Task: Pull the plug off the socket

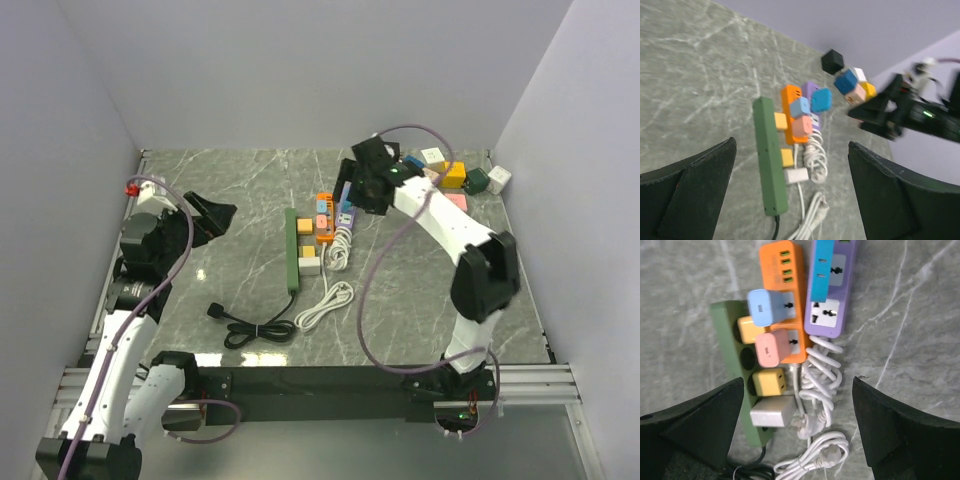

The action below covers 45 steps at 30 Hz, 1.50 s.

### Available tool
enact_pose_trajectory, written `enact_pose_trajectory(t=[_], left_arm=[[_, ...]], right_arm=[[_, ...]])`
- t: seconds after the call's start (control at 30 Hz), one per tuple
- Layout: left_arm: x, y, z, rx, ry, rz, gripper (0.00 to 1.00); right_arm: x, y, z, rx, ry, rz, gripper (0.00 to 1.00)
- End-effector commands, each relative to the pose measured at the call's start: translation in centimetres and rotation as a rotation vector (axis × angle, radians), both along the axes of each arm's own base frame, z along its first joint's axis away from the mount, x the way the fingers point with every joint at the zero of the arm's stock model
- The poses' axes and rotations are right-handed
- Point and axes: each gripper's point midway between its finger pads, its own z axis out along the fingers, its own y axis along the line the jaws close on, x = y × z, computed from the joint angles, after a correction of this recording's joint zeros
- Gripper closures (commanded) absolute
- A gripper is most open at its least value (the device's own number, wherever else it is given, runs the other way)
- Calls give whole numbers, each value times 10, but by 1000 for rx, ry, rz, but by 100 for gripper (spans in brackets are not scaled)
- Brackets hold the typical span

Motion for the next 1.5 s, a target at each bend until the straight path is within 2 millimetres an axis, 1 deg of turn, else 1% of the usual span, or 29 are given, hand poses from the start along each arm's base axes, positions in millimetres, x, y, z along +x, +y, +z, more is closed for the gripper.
enact_pose_trajectory(t=[0.0,0.03,0.13,0.17,0.2,0.27,0.33,0.4,0.47,0.5,0.6,0.63,0.77,0.87,0.9,0.97,1.03,1.1,1.17,1.23,1.33,1.37,1.47], left_arm=[[-21,-19,4,-44,-5,-111,1],[-23,-20,1,-43,3,-121,1],[-32,-24,-3,-58,15,-146,1],[-35,-25,-1,-64,7,-150,1],[-36,-25,-1,-67,8,-152,1],[-39,-25,-2,-70,4,-154,1],[-40,-25,-2,-70,11,-155,1],[-41,-27,-3,-72,20,-165,1],[-42,-29,-4,-71,27,-179,1],[-42,-30,-5,-69,31,-185,1],[-44,-35,-6,-68,44,-219,1],[-45,-36,-5,-69,43,-227,1],[-47,-37,-4,-66,43,-234,1],[-47,-38,-5,-70,41,-241,1],[-46,-38,-5,-70,38,-244,1],[-44,-40,-7,-78,44,-252,1],[-43,-41,-11,-78,52,-255,1],[-41,-41,-14,-78,67,-257,1],[-41,-43,-15,-78,74,-265,1],[-41,-44,-15,-80,73,-272,1],[-41,-47,-16,-87,80,-286,1],[-40,-49,-17,-91,86,-294,2],[-38,-55,-15,-99,85,-316,2]], right_arm=[[13,-3,-14,-91,50,-97,6],[16,-3,-17,-102,58,-119,7],[31,-4,-26,-132,63,-163,10],[35,-3,-28,-133,57,-167,11],[43,1,-29,-126,42,-168,11],[52,4,-31,-123,32,-168,14],[64,8,-36,-126,33,-171,15],[74,16,-45,-126,46,-152,19],[80,17,-52,-146,52,-147,25],[86,17,-61,-154,65,-151,27],[95,10,-74,-159,94,-180,31],[99,4,-75,-161,93,-197,33],[102,-10,-69,-147,75,-226,35],[102,-10,-59,-127,49,-202,35],[106,-9,-57,-120,38,-189,36],[109,-6,-59,-117,49,-160,38],[112,-3,-66,-124,76,-138,39],[111,2,-75,-119,101,-113,39],[109,5,-79,-109,109,-104,39],[105,9,-90,-93,127,-86,42],[102,13,-98,-79,153,-63,45],[100,15,-105,-84,171,-54,45],[101,17,-107,-86,174,-37,47]])
